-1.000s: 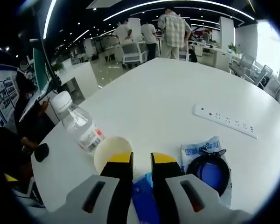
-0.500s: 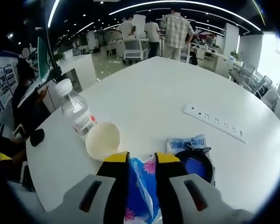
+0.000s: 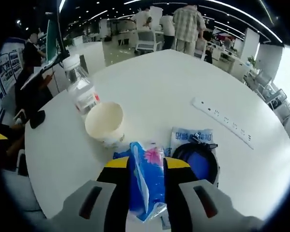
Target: Arrange the tabletop items into an orderly group along one side of the table until the central work area is clear of visible clutter.
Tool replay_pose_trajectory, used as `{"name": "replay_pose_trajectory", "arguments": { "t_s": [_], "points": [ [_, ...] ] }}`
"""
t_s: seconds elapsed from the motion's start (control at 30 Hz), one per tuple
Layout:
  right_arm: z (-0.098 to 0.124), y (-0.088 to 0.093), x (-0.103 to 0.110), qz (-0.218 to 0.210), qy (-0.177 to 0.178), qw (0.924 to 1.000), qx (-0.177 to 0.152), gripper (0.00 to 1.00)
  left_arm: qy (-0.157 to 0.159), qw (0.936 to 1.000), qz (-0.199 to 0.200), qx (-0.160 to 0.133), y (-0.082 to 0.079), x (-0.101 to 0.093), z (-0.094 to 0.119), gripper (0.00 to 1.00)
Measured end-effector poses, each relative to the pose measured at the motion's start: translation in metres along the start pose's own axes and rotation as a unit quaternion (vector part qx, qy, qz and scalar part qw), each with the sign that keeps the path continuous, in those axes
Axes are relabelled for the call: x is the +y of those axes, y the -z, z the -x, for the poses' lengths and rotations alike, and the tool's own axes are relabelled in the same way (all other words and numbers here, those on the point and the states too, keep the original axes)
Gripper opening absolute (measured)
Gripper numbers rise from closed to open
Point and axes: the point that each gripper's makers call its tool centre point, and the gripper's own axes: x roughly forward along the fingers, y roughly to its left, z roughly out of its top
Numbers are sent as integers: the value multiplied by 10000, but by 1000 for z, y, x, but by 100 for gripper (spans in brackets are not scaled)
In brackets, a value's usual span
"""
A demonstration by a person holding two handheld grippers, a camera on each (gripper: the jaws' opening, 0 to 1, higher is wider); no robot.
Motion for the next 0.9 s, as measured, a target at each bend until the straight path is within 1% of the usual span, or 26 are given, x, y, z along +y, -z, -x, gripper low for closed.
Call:
{"name": "replay_pose_trajectory", "arguments": {
  "t_s": [0.17,0.4,0.7,0.73,0.83,0.9],
  "points": [
    [-6,10,0,159,-58,9997,174,25,-13,10000,34,6,0,1,0,94],
    [-12,21,5,429,-148,9982,391,25,12,10000,47,58,2,0,-1,93],
    [-23,35,8,581,-189,9962,613,22,-3,9999,34,134,6,1,-1,91],
    [-23,36,8,586,-191,9962,624,21,-5,9999,35,137,6,2,-1,91],
    [-24,40,8,560,-181,9957,709,11,-6,9999,31,164,7,2,-1,90],
    [-25,41,11,419,-241,9962,725,6,-11,9998,17,180,8,2,-1,90]
  ]
}}
